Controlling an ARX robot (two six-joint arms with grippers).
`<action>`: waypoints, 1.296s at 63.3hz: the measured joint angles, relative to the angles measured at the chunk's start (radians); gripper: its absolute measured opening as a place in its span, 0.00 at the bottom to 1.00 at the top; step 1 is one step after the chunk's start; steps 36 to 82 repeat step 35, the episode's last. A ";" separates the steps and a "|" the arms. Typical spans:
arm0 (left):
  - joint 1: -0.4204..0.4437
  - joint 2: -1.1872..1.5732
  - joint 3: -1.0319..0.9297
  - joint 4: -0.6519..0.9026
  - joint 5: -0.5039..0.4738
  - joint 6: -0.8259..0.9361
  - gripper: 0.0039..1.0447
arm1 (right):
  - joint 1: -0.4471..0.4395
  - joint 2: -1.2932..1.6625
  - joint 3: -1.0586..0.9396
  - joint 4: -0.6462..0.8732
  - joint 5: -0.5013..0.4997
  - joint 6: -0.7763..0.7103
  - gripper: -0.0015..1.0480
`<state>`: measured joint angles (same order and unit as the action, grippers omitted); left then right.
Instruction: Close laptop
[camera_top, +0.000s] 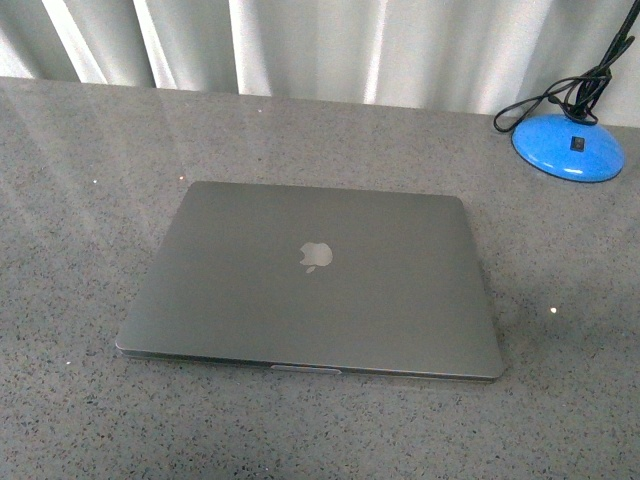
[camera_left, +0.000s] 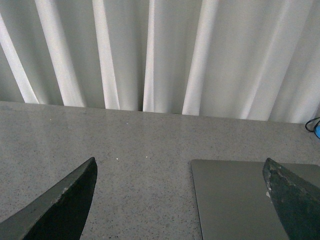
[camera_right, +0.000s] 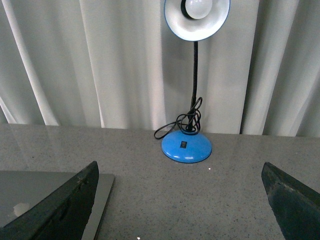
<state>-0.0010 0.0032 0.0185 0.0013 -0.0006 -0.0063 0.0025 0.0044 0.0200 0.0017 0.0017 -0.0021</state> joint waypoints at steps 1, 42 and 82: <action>0.000 0.000 0.000 0.000 0.000 0.000 0.94 | 0.000 0.000 0.000 0.000 0.000 0.000 0.90; 0.000 0.000 0.000 0.000 0.000 0.000 0.94 | 0.000 0.000 0.000 0.000 0.000 0.000 0.90; 0.000 0.000 0.000 0.000 0.000 0.000 0.94 | 0.000 0.000 0.000 0.000 0.000 0.000 0.90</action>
